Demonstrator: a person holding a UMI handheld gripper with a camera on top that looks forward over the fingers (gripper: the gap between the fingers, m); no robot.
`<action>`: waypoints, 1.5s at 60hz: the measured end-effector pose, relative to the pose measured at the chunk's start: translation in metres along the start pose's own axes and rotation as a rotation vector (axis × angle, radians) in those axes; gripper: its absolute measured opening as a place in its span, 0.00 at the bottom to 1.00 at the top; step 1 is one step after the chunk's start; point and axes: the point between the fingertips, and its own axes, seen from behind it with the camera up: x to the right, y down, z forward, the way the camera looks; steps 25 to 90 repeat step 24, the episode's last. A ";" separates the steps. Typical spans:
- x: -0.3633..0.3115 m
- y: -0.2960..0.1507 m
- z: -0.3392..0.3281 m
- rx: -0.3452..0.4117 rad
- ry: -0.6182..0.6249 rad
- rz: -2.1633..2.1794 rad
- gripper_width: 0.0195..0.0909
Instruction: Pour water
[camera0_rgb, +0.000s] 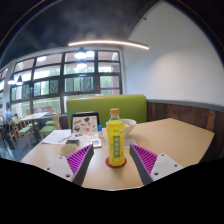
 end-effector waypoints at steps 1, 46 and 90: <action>-0.002 -0.002 -0.009 0.005 -0.003 0.003 0.88; -0.042 0.019 -0.158 0.010 -0.100 0.076 0.88; -0.042 0.019 -0.158 0.010 -0.100 0.076 0.88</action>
